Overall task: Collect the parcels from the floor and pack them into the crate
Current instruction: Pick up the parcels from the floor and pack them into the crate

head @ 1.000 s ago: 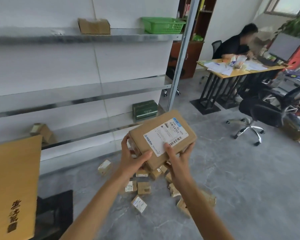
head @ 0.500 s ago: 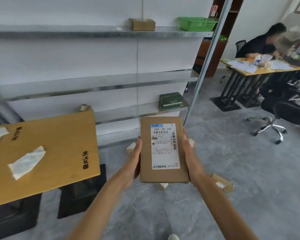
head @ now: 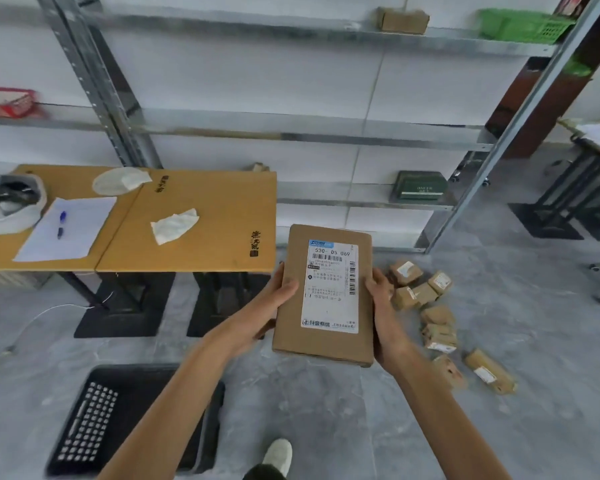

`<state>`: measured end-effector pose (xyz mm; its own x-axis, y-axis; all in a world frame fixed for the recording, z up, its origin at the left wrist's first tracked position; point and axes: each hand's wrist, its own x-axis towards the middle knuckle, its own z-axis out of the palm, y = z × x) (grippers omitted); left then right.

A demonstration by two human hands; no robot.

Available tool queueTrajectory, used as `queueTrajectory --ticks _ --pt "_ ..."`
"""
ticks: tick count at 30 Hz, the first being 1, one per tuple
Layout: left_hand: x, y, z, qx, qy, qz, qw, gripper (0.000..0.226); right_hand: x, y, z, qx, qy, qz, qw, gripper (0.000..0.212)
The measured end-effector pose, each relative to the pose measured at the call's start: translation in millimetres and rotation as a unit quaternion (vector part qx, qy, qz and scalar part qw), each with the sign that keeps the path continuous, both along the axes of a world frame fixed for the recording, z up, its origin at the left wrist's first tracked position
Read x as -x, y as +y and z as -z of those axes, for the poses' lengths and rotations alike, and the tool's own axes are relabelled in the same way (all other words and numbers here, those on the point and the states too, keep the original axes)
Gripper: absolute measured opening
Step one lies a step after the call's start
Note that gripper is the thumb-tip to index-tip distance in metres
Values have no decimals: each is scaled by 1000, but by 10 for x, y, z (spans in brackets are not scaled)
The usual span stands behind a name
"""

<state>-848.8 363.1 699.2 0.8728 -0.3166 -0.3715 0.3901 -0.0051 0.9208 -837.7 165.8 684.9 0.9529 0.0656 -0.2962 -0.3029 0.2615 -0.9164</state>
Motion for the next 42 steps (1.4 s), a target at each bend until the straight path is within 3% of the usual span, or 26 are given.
queueTrajectory --ticks 4,8,13,17,19,21,24,29,35,42 --pt "386 195 98 36 20 -133 990 56 362 217 22 -5 -3 -59 998 39" --pt "687 460 110 38 -7 -213 976 42 718 519 78 22 -7 -122 992 63" --pt "953 999 107 23 -57 -233 970 53 1067 999 225 72 -35 -171 982 52" --pt "1138 1649 128 -38 -80 -225 970 23 1220 1669 270 26 -32 -155 987 66" --pt "1225 2078 139 -71 -82 -244 964 28 1300 2041 273 17 -29 -151 988 68" --pt "1293 2547 170 -116 -54 -276 953 52 1392 2392 281 19 -21 -154 988 66" --pt "1366 3229 222 -108 -36 -286 951 60 1478 2872 342 34 -7 -174 984 62" --pt "1409 4033 368 -108 3 -274 956 47 1502 3464 508 56 0 -202 978 60" --pt "1313 4388 746 -96 47 -346 932 47 1308 3870 911 16 32 -61 998 56" --pt "1177 4491 1261 -93 157 -364 913 44 1070 4249 1362 34 79 -137 987 72"
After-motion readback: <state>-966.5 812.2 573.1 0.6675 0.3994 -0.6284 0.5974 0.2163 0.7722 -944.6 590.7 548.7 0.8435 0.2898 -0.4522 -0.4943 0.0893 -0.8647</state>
